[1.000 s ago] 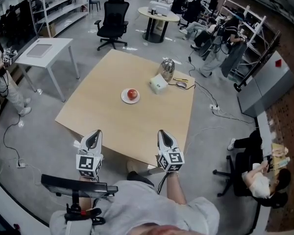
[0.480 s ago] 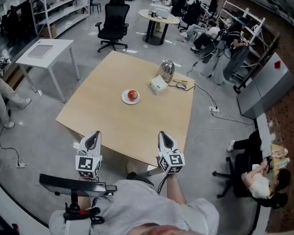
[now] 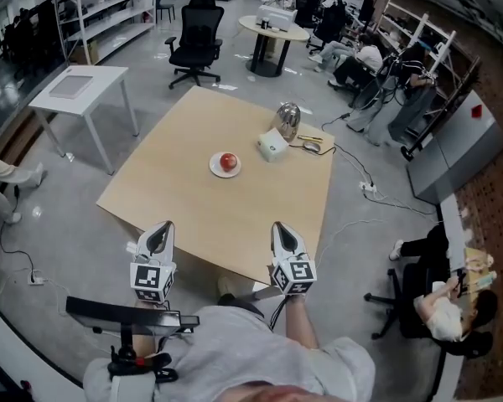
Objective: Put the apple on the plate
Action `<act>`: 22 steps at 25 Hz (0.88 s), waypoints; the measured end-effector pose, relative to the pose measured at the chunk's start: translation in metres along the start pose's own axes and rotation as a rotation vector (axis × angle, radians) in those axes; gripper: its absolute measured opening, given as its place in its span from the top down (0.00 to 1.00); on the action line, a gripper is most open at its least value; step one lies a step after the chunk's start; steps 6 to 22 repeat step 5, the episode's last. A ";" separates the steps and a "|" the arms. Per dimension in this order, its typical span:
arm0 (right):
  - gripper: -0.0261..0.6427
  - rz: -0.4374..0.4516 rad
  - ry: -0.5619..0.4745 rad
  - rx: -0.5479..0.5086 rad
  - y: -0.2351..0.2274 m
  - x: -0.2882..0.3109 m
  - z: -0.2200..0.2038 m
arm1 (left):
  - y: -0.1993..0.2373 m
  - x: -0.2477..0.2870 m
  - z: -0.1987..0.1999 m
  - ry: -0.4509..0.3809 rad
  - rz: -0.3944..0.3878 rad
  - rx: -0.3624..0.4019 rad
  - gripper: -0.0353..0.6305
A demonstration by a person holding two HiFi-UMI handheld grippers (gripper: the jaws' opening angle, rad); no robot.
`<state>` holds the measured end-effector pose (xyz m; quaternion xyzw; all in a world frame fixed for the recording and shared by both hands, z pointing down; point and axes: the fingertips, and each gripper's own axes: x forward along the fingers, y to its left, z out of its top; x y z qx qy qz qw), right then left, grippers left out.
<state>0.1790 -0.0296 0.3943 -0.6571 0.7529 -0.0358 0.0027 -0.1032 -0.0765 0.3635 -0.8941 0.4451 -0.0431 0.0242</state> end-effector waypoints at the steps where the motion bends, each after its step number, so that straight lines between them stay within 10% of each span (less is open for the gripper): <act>1: 0.95 0.000 0.000 0.000 0.005 -0.003 0.000 | 0.001 -0.006 0.000 0.000 -0.001 0.001 0.92; 22: 0.95 0.003 0.003 0.002 0.026 -0.020 0.003 | 0.004 -0.032 0.004 0.002 0.001 0.003 0.92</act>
